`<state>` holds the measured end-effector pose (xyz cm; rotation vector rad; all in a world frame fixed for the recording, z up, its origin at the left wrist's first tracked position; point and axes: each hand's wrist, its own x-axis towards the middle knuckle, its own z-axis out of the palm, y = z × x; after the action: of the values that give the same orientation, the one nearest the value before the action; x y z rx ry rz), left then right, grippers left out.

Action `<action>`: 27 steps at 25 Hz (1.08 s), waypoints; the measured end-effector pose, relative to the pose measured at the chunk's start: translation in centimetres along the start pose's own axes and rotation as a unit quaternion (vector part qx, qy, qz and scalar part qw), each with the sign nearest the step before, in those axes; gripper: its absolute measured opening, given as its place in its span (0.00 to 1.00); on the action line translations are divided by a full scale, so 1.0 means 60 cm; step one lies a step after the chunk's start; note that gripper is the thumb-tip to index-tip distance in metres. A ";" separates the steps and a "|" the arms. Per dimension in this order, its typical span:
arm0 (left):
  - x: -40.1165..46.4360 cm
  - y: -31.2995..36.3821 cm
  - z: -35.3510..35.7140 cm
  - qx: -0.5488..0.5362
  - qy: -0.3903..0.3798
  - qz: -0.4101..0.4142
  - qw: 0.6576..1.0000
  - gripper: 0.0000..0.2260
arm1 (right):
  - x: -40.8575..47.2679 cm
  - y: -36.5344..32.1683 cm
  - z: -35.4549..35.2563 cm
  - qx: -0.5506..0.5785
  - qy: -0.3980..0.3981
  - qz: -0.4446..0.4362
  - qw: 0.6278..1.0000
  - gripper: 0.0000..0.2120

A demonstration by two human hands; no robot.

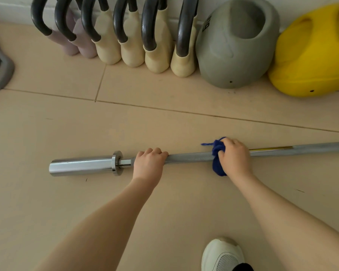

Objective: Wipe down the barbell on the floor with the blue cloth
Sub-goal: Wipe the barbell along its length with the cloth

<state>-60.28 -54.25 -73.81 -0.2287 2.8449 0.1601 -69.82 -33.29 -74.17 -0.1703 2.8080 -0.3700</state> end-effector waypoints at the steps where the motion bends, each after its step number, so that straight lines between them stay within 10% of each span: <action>1: -0.002 -0.001 0.000 -0.008 -0.006 0.001 1.000 0.12 | -0.005 -0.017 0.004 0.018 0.002 0.020 1.000 0.11; 7: 0.003 -0.012 0.001 -0.031 -0.015 0.034 0.999 0.15 | -0.046 -0.126 0.042 0.068 -0.098 -0.156 0.980 0.13; 12: -0.025 -0.094 -0.018 -0.073 0.008 -0.005 0.997 0.20 | -0.024 -0.120 0.021 0.000 -0.072 -0.037 0.997 0.12; 17: -0.064 -0.170 -0.017 -0.021 -0.074 -0.081 0.994 0.33 | -0.074 -0.284 0.087 0.085 -0.149 -0.192 0.966 0.12; 23: -0.074 -0.191 0.003 0.002 -0.002 -0.025 1.000 0.41 | -0.041 -0.260 0.079 0.036 -0.094 -0.081 0.992 0.10; 27: -0.075 -0.195 0.003 -0.022 0.004 -0.016 1.000 0.41 | -0.088 -0.364 0.112 0.068 -0.153 -0.216 0.962 0.11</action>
<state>-53.95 -65.05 -73.68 -0.2842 2.8468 0.2161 -61.02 -55.01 -72.99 -0.7488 2.4131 -0.5776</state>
